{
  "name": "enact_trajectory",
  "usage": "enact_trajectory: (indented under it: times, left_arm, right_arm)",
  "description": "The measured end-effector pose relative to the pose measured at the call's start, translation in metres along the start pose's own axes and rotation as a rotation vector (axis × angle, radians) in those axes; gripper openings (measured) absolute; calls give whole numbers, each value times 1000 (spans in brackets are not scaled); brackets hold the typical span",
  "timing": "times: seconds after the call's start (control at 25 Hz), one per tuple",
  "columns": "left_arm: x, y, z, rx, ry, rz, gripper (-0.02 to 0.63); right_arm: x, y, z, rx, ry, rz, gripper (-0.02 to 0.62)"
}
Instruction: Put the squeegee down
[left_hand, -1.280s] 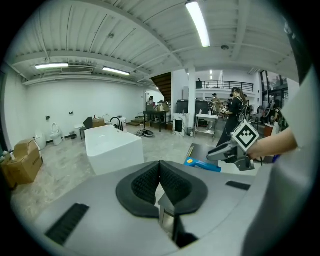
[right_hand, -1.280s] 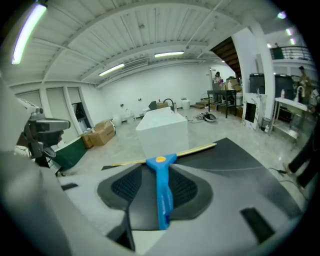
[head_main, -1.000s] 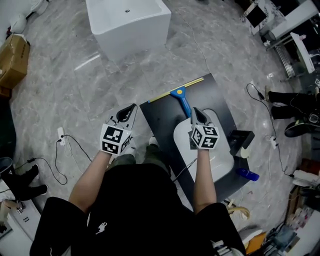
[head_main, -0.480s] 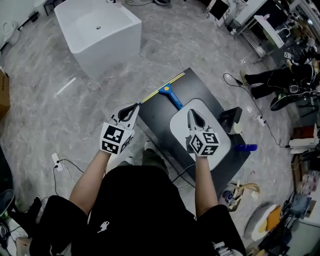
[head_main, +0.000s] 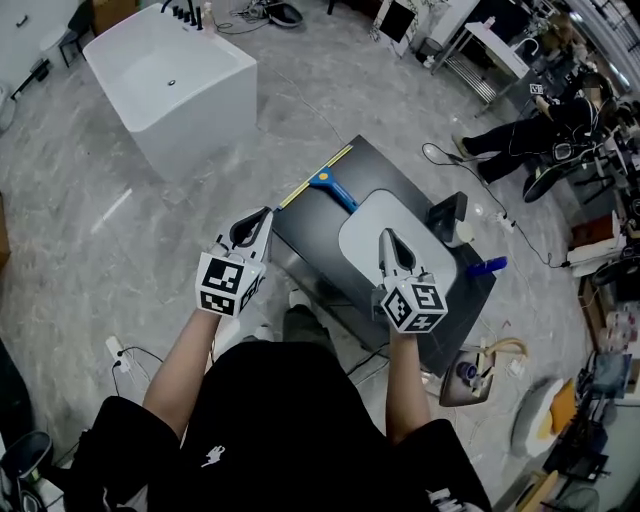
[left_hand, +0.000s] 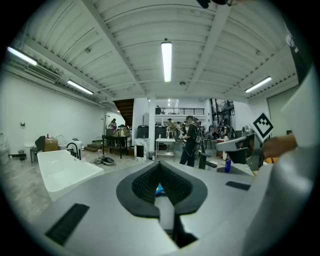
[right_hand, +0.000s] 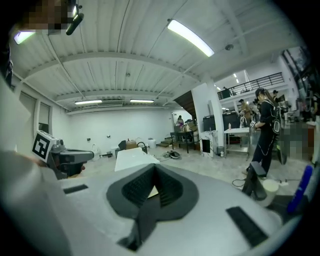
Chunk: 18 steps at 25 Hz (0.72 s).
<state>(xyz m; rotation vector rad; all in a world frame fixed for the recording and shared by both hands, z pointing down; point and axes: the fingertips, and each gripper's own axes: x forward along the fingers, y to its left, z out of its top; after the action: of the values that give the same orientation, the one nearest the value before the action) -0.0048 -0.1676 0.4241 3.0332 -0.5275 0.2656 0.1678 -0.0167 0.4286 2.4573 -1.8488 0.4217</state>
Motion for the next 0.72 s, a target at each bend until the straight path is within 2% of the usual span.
enact_trajectory:
  times: [0.24,0.56,0.72]
  left_arm:
    - [-17,2,15,18,-32,0,2]
    - [-22,-11,33,37,-72,-6,2]
    - [-23,-19,43,34,-90,10,3]
  right_arm:
    - [-32,17,21,-39,-34,-59,2]
    - [-55,20,39,1,-85,-58,2]
    - [-66,17,44,-12,-87,-53,2]
